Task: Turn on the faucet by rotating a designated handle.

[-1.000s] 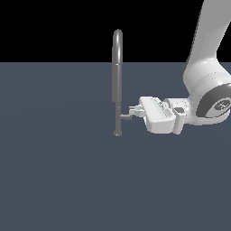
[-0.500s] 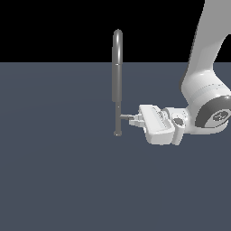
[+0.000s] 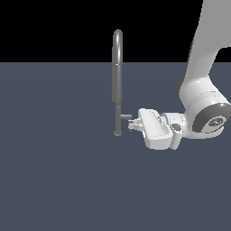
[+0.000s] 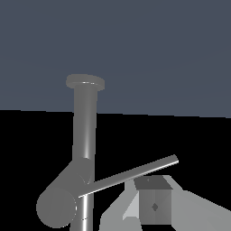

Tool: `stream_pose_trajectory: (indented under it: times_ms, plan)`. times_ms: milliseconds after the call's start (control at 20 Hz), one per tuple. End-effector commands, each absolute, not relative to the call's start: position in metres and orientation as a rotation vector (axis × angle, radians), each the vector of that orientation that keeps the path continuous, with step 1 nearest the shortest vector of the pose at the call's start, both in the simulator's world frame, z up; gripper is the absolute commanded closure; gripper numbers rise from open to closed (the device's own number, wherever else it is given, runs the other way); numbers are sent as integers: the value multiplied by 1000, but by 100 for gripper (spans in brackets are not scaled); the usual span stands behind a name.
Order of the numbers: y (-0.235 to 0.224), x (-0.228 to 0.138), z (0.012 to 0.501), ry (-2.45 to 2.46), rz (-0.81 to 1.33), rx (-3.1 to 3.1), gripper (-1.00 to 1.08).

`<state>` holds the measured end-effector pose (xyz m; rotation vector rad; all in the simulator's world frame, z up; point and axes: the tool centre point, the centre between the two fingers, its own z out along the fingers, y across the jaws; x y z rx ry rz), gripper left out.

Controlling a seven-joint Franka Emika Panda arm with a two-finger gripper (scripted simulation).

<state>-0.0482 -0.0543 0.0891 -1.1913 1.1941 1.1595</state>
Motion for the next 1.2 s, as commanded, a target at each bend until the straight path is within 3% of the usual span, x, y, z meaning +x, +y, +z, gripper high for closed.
stream_pose_trajectory:
  times_ms: [0, 350, 400, 1150]
  plan:
    - [-54, -47, 70, 1216, 1164, -1183, 108]
    - [-55, -43, 45, 1230, 1174, -1175, 108]
    - [-55, -33, 74, 1184, 1152, -1198, 108]
    - [-56, -14, 28, 1230, 1174, -1175, 108]
